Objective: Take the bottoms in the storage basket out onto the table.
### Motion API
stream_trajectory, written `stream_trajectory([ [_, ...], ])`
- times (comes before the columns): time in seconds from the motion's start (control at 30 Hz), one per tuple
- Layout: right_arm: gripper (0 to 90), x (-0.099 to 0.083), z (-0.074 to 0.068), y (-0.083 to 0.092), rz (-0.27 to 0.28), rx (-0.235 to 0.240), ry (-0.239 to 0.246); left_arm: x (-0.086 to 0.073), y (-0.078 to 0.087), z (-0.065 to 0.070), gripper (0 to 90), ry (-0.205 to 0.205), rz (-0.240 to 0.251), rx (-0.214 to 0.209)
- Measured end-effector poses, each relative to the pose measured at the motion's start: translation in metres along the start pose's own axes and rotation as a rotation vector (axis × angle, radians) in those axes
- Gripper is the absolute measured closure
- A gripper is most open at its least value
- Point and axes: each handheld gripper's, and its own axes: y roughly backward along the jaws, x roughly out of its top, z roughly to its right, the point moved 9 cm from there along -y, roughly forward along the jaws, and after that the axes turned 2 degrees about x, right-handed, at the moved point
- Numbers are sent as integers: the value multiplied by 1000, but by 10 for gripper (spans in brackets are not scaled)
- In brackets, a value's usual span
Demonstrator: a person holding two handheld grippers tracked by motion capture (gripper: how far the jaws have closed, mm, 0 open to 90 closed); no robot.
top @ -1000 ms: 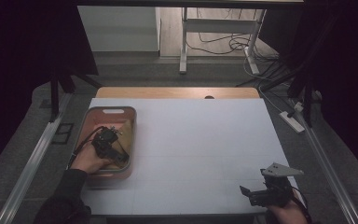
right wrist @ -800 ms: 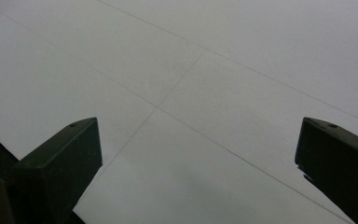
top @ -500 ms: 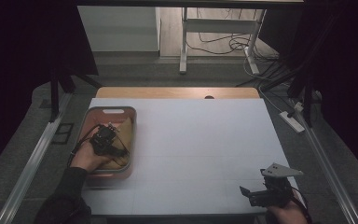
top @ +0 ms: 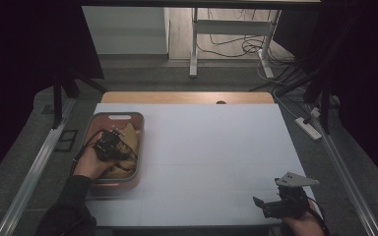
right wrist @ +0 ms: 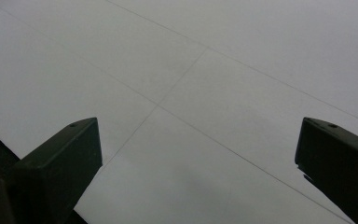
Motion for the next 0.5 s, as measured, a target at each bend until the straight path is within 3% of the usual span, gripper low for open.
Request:
stream_trajectory([
  [0.23,8,0,0,0,0,1,2,2,5,1,760,-11,7,21],
  [0.27,8,0,0,0,1,2,2,6,11,1,762,-18,41,28],
  [0.33,8,0,0,0,0,2,2,8,15,1,763,-12,63,21],
  [0.37,8,0,0,0,-3,1,3,12,23,1,764,-6,109,5],
  [0.5,8,0,0,0,-3,1,4,16,32,2,764,-3,151,9],
])
